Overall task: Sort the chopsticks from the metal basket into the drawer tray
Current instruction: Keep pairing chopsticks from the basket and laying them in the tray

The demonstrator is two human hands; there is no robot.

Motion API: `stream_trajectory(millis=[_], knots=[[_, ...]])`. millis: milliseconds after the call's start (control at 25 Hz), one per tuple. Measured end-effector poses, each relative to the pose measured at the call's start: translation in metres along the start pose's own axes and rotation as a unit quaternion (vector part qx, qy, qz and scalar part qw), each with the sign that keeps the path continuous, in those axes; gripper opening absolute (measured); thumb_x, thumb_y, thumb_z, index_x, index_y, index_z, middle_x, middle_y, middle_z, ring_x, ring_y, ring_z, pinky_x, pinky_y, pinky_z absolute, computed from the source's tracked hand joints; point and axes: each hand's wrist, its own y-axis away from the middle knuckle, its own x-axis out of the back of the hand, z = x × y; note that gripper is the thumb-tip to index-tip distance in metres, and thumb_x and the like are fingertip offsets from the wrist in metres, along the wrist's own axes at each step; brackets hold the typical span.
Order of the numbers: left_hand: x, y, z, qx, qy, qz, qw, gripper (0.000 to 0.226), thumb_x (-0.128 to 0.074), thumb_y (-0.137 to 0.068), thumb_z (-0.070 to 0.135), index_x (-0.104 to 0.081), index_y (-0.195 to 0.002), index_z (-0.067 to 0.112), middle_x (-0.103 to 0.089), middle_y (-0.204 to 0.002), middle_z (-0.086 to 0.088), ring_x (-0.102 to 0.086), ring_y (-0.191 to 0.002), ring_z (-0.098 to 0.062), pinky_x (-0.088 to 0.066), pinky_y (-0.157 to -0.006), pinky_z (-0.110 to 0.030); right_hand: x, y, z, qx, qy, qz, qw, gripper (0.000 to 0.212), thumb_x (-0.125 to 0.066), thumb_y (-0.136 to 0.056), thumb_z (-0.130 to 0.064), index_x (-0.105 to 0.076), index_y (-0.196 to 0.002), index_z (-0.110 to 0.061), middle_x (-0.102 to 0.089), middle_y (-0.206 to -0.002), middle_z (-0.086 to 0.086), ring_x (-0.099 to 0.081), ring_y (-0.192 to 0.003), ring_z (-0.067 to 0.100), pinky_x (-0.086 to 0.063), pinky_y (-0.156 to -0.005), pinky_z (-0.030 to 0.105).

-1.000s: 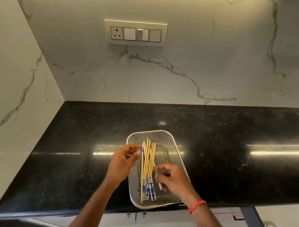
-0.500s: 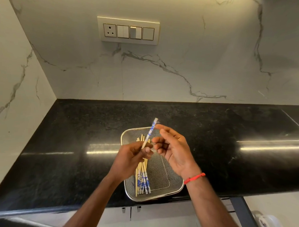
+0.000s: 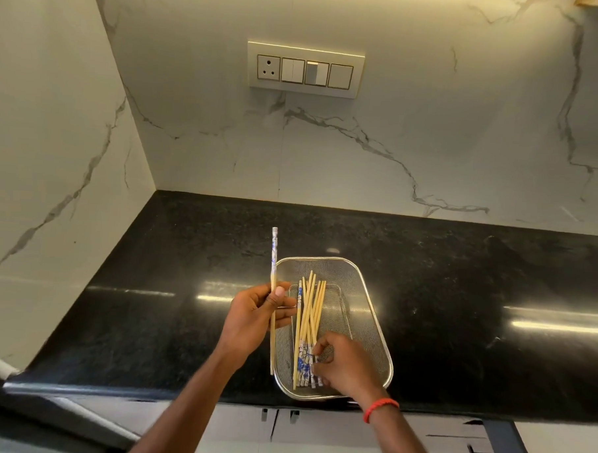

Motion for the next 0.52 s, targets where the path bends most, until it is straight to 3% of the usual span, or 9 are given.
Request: stream_trajectory(millis=[120,240,400,520], knots=[[-0.002,-0.004,-0.001,-0.039,-0.055,-0.024,0.997,0.021,-0.055,-0.098,0.02,-0.07,-0.113,0.024,-0.077,-0.105,0.004,-0.073,-0.104,-0.012,-0.06,-0.09,-0.032,0.037,0.015,-0.011,-0.002,-0.183,-0.051,0.982,0.009,-0.069,-0.087,-0.012,-0.073,-0.095,-0.014,-0.071,-0.076,0.003,-0.062,-0.056,0.008,-0.052,-0.054,0.021],[-0.012,-0.007,0.0,-0.107,-0.142,-0.12,0.977,0.029,-0.054,-0.098,0.027,-0.069,-0.123,0.021,-0.073,-0.121,0.006,-0.066,-0.116,-0.005,-0.053,-0.101,-0.033,0.073,0.029,-0.033,0.048,-0.395,-0.082,0.914,0.019,-0.065,-0.09,-0.012,-0.072,-0.096,0.004,-0.071,-0.072,0.012,-0.061,-0.051,0.011,-0.046,-0.044,0.017],[-0.035,-0.002,0.005,-0.113,-0.053,-0.192,0.973,0.032,-0.049,-0.099,0.02,-0.069,-0.112,0.0,-0.075,-0.1,-0.014,-0.072,-0.097,-0.02,-0.056,-0.086,-0.031,0.093,0.023,-0.059,0.084,-0.579,-0.049,0.809,0.02,-0.057,-0.092,-0.007,-0.074,-0.088,0.001,-0.071,-0.069,0.016,-0.065,-0.05,0.014,-0.052,-0.043,0.019],[-0.039,-0.001,0.007,-0.051,-0.01,-0.178,0.983,0.028,-0.047,-0.1,0.017,-0.063,-0.107,-0.006,-0.074,-0.089,-0.017,-0.074,-0.083,-0.03,-0.061,-0.078,-0.041,0.087,0.007,-0.063,0.088,-0.641,-0.016,0.762,0.022,-0.055,-0.094,-0.004,-0.069,-0.11,0.0,-0.072,-0.079,0.018,-0.068,-0.061,0.019,-0.058,-0.055,0.024]])
